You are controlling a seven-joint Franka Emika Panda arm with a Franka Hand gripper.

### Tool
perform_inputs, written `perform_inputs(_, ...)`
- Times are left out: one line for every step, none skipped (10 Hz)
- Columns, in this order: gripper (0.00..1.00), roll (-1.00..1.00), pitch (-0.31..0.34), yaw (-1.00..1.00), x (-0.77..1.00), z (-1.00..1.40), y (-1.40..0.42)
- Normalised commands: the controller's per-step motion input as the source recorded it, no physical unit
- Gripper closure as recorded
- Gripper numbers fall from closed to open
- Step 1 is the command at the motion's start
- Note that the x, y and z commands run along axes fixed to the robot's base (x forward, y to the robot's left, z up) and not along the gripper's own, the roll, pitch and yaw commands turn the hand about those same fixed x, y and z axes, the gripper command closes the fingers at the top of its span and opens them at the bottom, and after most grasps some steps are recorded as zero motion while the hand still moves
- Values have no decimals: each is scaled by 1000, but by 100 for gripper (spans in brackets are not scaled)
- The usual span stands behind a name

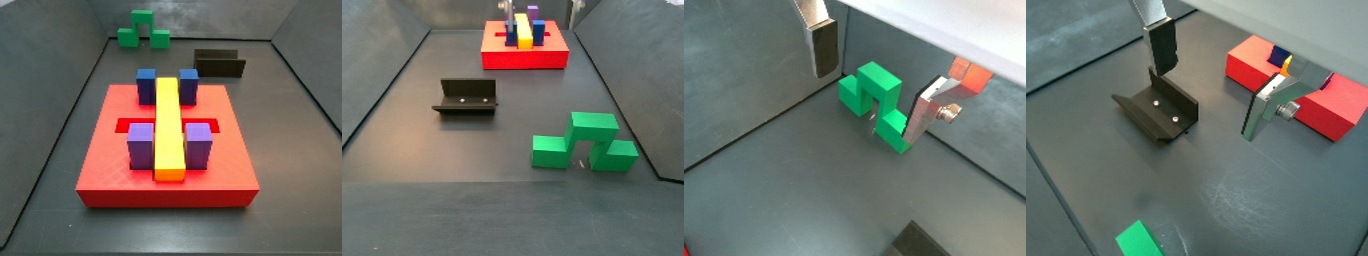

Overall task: Pick up the green object. Move up. Move to above the board. Insert the green object.
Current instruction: Pick up the green object.

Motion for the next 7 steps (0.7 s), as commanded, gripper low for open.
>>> perform_inputs(0, 57, 0, 0, 0, 0, -54)
perform_inputs(0, 29, 0, 0, 0, 0, -26)
perform_inputs(0, 0, 24, -40, 3, -17, 331)
perform_inputs(0, -53, 0, -180, -97, -91, 769)
perform_inputs(0, -63, 0, -214, -131, -166, 731)
perform_inputs(0, -86, 0, -214, -177, -214, 706)
perform_inputs(0, -59, -10, -214, -266, -306, 694)
